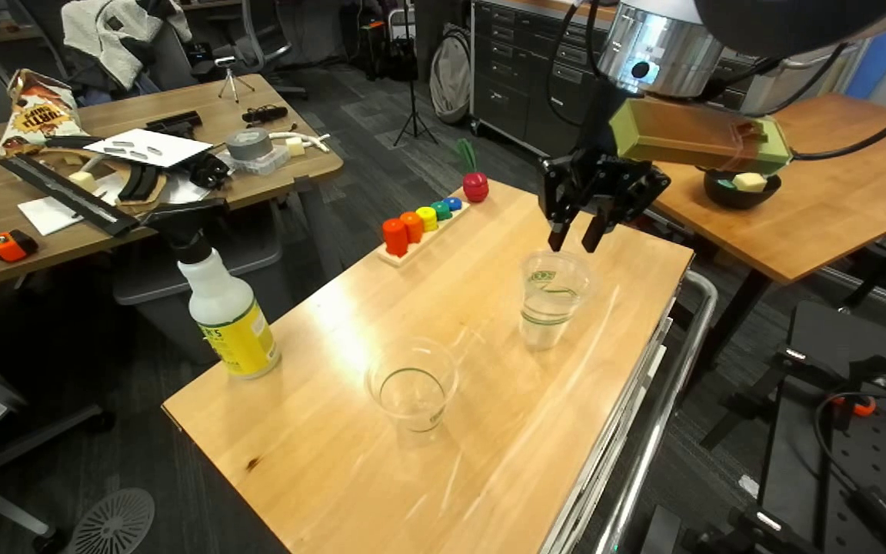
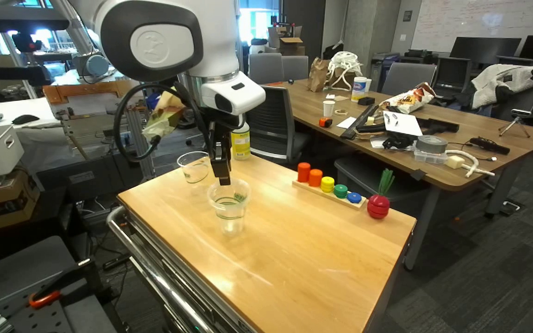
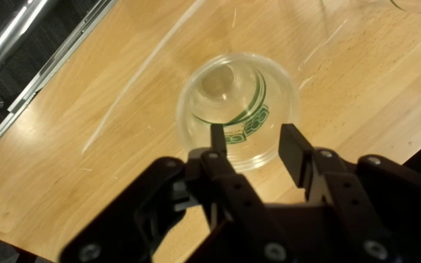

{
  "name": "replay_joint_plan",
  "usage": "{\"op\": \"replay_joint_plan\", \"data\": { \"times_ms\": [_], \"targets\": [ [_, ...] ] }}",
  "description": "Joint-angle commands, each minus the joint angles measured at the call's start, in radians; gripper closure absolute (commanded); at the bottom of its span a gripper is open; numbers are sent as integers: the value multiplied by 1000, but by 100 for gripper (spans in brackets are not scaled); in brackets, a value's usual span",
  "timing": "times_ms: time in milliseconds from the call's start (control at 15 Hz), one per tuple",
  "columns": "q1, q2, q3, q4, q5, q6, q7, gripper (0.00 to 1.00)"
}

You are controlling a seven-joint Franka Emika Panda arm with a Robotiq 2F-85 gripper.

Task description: Stack the four clear cups together

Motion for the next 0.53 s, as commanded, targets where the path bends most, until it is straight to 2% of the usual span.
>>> {"op": "replay_joint_plan", "data": {
  "times_ms": [0,200,467],
  "targets": [
    [-6,5,-4,6,-62,25,32,24],
    [-12,13,-8,10,-123,21,67,2],
    [-21,38,-14,17,-288,16,177,0]
  ]
}}
